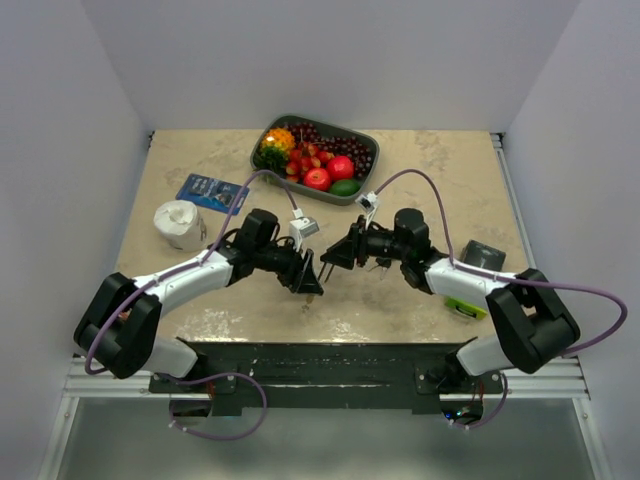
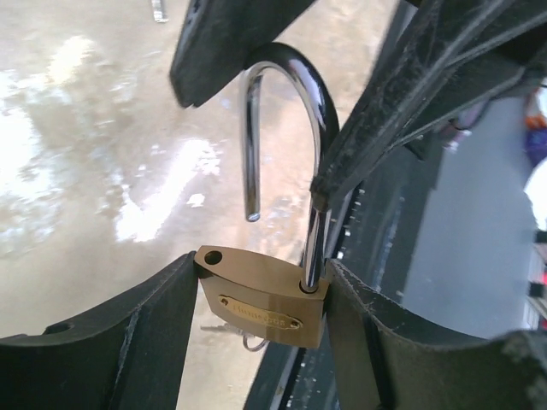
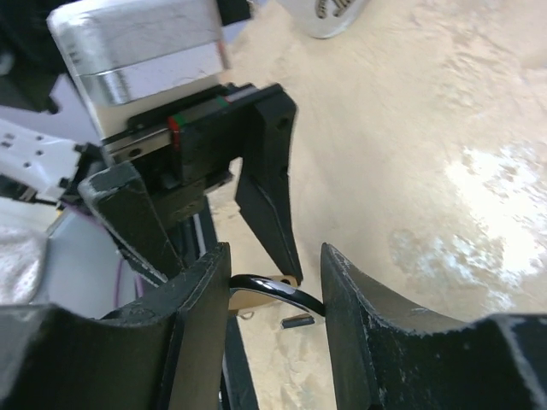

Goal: Unlock with the key

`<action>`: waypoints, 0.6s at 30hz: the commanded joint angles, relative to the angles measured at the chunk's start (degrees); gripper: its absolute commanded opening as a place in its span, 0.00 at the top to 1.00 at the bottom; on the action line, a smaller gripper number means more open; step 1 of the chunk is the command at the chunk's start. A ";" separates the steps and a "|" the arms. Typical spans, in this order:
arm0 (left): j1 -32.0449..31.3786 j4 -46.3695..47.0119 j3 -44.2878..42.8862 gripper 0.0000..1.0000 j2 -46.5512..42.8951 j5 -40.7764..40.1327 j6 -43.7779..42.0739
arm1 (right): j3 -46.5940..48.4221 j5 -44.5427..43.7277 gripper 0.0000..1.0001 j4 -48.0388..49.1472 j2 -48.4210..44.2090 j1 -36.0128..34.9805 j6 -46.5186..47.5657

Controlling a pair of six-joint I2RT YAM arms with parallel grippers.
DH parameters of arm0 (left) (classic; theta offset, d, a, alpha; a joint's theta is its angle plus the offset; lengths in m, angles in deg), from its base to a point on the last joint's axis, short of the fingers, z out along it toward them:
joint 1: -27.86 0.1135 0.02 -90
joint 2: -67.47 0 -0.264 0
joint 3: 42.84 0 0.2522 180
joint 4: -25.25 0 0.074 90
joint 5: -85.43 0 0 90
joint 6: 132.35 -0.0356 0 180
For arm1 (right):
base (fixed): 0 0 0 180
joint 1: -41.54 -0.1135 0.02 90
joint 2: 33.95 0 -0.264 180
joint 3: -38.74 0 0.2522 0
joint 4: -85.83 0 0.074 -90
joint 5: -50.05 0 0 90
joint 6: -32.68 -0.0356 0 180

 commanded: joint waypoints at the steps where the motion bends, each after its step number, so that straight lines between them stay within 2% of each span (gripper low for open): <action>1: 0.85 -0.72 -3.42 1.00 -1.34 -8.62 -0.45 | 4.10 -3.99 0.84 -8.07 0.74 -0.39 4.18; 18: 0.58 -7.57 -6.67 1.00 0.85 -26.29 -1.94 | 11.57 -14.54 0.94 -15.98 9.98 -3.73 2.95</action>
